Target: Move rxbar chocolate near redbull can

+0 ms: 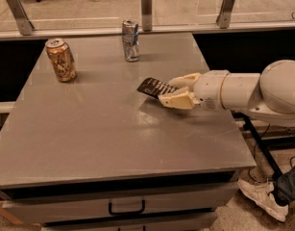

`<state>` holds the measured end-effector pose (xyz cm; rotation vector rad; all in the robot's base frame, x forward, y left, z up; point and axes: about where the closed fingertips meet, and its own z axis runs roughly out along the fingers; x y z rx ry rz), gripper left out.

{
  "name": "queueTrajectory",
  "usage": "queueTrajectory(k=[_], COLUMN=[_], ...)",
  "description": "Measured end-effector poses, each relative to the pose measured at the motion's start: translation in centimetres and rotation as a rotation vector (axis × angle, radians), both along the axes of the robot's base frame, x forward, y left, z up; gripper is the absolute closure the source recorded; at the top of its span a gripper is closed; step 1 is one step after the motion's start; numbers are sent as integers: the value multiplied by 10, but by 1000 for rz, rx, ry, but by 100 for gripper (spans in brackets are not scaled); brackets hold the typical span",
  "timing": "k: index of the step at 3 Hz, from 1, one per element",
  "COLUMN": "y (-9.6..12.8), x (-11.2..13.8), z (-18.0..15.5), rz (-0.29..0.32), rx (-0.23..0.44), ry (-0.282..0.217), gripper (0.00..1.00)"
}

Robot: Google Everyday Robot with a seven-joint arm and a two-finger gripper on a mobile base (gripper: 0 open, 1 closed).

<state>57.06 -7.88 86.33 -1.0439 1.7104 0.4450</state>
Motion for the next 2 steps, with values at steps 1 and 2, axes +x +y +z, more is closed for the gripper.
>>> queueTrajectory(k=[1, 2], y=[-4, -10], x=[13, 32], z=[15, 27], rz=[-44, -87], rx=[-25, -49], ry=[-36, -78], gripper=[100, 100])
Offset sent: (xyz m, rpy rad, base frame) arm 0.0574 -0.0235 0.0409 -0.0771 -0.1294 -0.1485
